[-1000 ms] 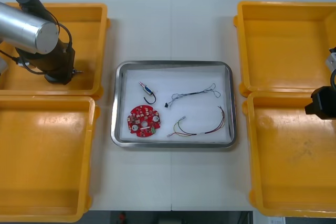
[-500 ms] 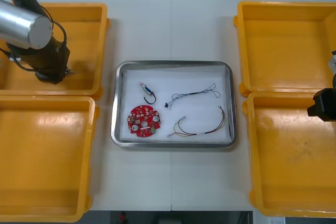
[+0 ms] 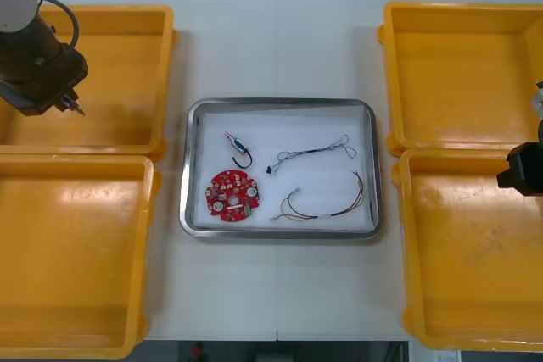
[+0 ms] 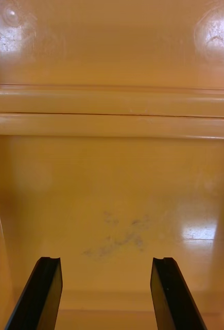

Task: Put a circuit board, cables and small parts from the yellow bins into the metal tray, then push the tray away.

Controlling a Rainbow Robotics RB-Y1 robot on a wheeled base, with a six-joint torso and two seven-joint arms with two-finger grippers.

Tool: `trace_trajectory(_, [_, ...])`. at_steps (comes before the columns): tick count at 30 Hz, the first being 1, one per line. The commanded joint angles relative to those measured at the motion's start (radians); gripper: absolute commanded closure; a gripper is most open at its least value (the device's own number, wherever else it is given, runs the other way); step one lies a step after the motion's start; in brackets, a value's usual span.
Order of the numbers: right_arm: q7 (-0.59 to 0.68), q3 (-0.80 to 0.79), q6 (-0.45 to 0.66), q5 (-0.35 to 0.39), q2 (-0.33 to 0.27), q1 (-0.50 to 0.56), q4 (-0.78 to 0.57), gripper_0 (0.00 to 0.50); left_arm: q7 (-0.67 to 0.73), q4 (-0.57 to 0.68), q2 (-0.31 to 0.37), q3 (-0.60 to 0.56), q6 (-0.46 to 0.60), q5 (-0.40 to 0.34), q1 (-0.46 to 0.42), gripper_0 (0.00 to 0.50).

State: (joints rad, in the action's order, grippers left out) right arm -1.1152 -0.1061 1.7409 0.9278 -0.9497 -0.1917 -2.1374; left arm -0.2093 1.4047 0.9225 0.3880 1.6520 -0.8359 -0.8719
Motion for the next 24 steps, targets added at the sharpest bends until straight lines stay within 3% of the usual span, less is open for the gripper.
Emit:
trace_trajectory(1, [0.006, -0.032, -0.007, -0.007, -0.044, 0.011, -0.027, 0.0, -0.13, 0.074, 0.081, -0.021, 0.063, -0.038, -0.082, 0.5])
trace_trajectory(8, [0.006, -0.032, -0.007, -0.007, -0.044, 0.011, -0.027, 0.0, -0.26, 0.145, 0.096, -0.026, 0.135, -0.051, -0.124, 0.5])
trace_trajectory(13, [0.006, -0.032, -0.007, -0.007, -0.044, 0.011, -0.027, 0.0, -0.26, 0.211, 0.072, -0.026, 0.16, -0.063, -0.128, 0.5])
trace_trajectory(19, [0.006, -0.032, -0.007, -0.007, -0.044, 0.011, -0.027, 0.0, -0.171, 0.281, -0.014, -0.026, 0.218, -0.058, -0.128, 0.5])
trace_trajectory(24, [0.006, -0.032, -0.007, -0.007, -0.044, 0.011, -0.027, 0.0, -0.055, 0.324, -0.113, -0.026, 0.229, 0.008, -0.127, 0.5])
